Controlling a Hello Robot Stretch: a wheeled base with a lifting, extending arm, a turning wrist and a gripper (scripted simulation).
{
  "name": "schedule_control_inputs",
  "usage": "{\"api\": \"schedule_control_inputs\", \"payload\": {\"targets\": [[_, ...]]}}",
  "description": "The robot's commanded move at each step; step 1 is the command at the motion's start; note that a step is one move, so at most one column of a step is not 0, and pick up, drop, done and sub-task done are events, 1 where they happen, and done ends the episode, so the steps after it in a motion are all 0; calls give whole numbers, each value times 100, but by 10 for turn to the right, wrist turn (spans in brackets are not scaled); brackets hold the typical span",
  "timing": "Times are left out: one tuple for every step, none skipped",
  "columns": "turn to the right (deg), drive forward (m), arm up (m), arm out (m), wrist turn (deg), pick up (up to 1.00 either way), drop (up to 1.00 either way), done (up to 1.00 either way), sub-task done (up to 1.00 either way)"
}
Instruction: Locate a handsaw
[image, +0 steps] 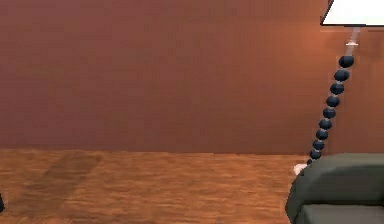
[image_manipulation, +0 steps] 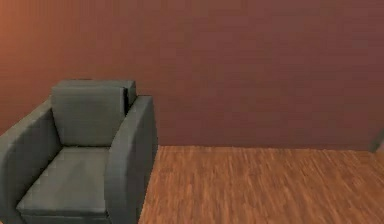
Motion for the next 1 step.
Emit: {"api": "schedule_control_inputs", "payload": {"targets": [[0,20,0,0,0,0,0,0,0]]}}
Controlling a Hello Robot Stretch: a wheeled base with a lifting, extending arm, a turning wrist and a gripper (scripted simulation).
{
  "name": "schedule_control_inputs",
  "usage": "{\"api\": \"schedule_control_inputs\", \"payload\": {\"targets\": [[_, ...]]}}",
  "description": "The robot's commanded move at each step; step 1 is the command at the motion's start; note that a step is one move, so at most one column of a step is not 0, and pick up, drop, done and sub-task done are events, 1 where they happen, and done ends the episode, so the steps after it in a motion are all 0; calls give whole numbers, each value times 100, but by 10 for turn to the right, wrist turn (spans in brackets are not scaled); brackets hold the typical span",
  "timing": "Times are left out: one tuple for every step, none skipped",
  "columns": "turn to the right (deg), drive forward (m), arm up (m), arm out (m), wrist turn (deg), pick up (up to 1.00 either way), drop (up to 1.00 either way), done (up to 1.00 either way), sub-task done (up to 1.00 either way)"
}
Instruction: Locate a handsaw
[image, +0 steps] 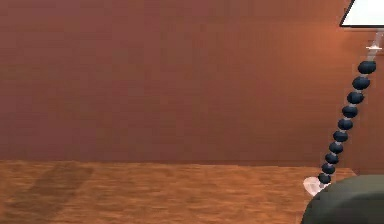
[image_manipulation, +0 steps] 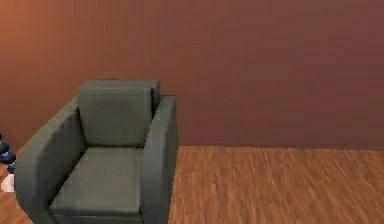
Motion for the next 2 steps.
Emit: {"api": "schedule_control_inputs", "payload": {"targets": [[-450,0,0,0,0,0,0,0,0],[-240,0,0,0,0,0,0,0,0]]}}
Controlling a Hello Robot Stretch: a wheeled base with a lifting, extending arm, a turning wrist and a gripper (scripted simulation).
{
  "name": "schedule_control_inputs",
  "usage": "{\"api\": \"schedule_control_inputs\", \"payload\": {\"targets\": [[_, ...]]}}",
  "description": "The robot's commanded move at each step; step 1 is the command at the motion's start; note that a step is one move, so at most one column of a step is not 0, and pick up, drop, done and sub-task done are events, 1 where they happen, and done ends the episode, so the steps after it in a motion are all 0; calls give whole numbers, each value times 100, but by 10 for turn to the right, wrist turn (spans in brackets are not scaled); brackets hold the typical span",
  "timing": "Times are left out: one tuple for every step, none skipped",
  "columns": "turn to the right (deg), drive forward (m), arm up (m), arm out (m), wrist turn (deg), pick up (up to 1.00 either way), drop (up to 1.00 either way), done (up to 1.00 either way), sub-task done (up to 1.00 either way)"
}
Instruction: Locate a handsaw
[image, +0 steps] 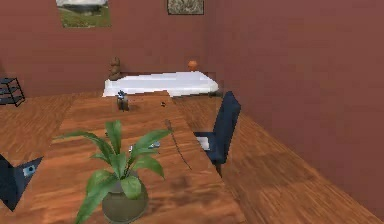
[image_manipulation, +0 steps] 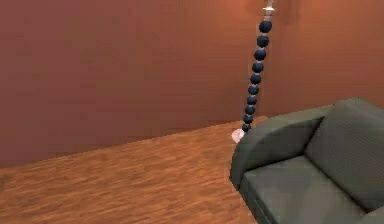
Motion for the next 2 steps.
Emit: {"api": "schedule_control_inputs", "payload": {"targets": [[0,100,0,0,0,0,0,0,0],[0,0,0,0,0,0,0,100,0]]}}
